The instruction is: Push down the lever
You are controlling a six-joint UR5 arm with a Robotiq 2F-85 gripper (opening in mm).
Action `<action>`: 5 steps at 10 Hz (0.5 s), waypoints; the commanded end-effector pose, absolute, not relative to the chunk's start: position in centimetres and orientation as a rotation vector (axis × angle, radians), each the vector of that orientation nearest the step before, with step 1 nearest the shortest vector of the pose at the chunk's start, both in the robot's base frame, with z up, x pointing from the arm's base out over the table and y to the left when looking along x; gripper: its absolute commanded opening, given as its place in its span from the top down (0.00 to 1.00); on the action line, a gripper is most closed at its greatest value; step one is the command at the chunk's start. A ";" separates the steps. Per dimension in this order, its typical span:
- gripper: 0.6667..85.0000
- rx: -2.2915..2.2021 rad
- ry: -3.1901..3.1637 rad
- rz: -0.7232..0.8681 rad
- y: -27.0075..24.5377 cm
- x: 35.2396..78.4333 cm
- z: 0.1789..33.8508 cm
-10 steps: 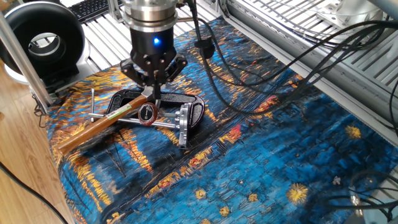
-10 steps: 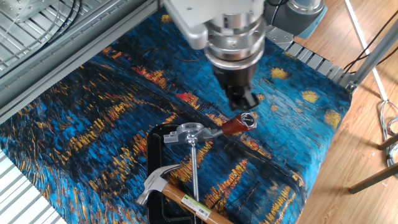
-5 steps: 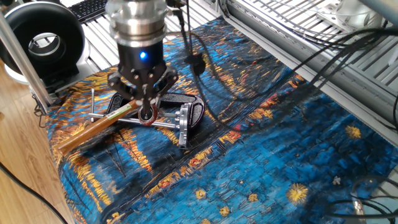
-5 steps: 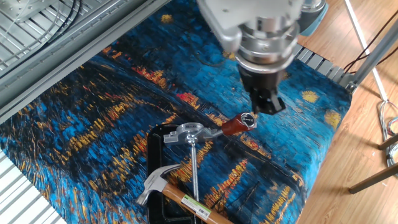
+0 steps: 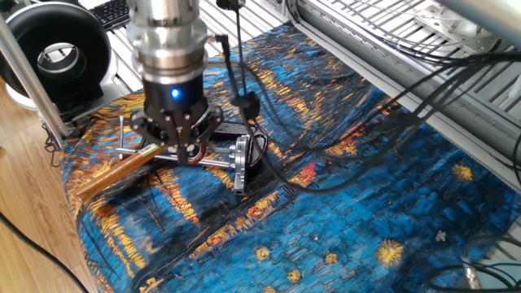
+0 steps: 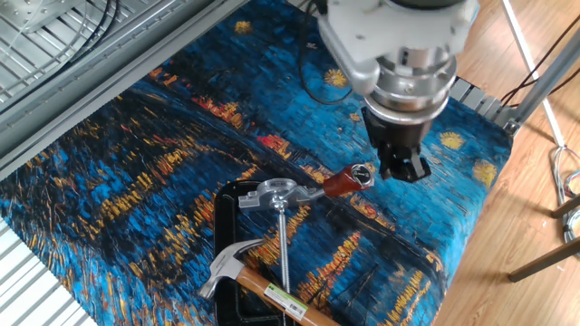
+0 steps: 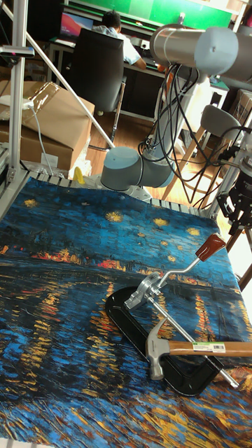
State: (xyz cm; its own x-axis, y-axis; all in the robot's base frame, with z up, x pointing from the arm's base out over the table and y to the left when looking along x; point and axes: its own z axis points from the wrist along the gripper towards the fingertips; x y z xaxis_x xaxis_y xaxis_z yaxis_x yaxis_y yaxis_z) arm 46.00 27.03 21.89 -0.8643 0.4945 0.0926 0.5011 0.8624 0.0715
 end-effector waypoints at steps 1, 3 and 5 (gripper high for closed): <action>0.99 -0.803 -2.969 -0.150 27.6 46.1 20.5; 0.99 -0.806 -2.977 -0.136 27.5 46.0 19.9; 0.99 -0.814 -2.978 -0.126 27.6 45.8 19.6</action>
State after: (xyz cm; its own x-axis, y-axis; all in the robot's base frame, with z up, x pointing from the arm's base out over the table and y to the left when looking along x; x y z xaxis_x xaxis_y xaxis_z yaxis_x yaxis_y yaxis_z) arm 45.99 27.26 20.08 -0.8631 0.5000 0.0704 0.5041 0.8614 0.0617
